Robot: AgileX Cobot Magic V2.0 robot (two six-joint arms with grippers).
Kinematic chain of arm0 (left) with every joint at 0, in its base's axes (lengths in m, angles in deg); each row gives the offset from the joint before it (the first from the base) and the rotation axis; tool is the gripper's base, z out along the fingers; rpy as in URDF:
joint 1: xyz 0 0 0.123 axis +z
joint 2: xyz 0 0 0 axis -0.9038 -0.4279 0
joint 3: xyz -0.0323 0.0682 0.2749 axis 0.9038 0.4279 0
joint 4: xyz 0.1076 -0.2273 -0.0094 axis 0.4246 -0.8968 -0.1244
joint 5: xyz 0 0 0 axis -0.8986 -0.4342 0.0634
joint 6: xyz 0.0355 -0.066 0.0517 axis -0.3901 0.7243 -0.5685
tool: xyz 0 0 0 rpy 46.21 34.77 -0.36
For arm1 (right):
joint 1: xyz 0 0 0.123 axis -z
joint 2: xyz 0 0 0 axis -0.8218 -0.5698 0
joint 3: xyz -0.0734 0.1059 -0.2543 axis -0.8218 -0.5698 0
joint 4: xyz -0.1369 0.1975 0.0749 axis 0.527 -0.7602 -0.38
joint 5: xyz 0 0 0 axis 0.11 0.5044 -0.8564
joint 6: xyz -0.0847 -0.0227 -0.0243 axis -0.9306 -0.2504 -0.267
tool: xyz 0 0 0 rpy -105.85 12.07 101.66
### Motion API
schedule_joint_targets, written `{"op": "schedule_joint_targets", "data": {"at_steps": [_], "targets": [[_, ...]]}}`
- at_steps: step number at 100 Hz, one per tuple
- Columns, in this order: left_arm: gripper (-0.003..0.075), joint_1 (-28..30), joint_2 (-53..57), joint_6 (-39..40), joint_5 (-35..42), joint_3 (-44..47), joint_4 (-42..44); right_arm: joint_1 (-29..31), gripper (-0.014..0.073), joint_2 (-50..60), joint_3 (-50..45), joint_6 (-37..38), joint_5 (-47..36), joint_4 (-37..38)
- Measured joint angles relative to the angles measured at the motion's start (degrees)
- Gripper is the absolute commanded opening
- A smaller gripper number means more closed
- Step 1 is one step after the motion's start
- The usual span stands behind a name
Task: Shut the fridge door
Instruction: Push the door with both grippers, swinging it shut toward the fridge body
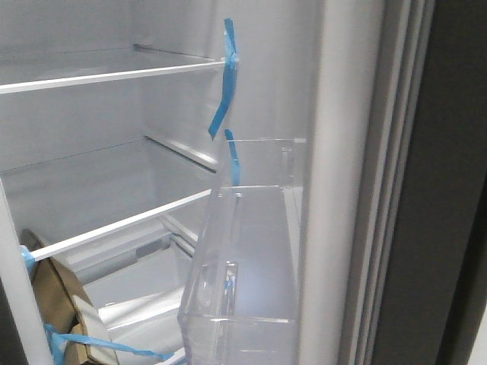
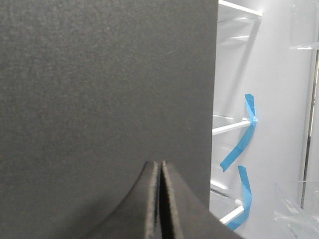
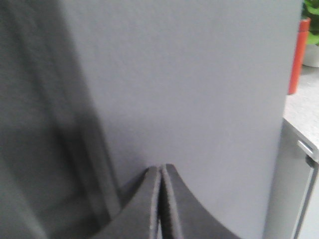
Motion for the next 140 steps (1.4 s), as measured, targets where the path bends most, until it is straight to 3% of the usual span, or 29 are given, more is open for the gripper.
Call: {"op": "schedule_joint_targets", "data": {"at_steps": [50,103,140], "targets": [[-0.002,0.0,0.0,0.0,0.0,0.0,0.0,-5.8,-0.0044,-6.6,2.5,-3.9,0.2,-2.1],[-0.002,0.0,0.0,0.0,0.0,0.0,0.0,-14.8,-0.0044,-24.8,13.2,-6.9,-4.9,-2.6],[-0.002,0.0,0.0,0.0,0.0,0.0,0.0,-15.4,-0.0045,-38.1,22.9,-7.8,-8.0,-2.8]]}}
